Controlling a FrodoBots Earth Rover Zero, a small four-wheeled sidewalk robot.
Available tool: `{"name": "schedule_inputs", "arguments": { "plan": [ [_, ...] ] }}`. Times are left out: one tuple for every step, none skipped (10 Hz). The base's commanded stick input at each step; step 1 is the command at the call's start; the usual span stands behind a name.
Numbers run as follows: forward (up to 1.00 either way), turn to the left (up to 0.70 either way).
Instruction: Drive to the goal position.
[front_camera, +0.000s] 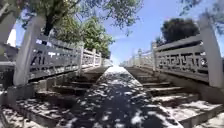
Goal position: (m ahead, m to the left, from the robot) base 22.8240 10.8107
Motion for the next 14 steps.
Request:
{"name": "schedule_inputs", "arguments": {
  "plan": [
    [0.45,0.0],
    [0.45,0.0],
    [0.45,0.0],
    [0.45,0.0],
    [0.45,0.0],
    [0.45,0.0],
    [0.45,0.0],
    [0.45,0.0],
    [0.45,0.0],
    [0.45,0.0],
    [0.45,0.0],
    [0.45,0.0],
    [0.45,0.0],
    [0.45,0.0]
  ]
}}
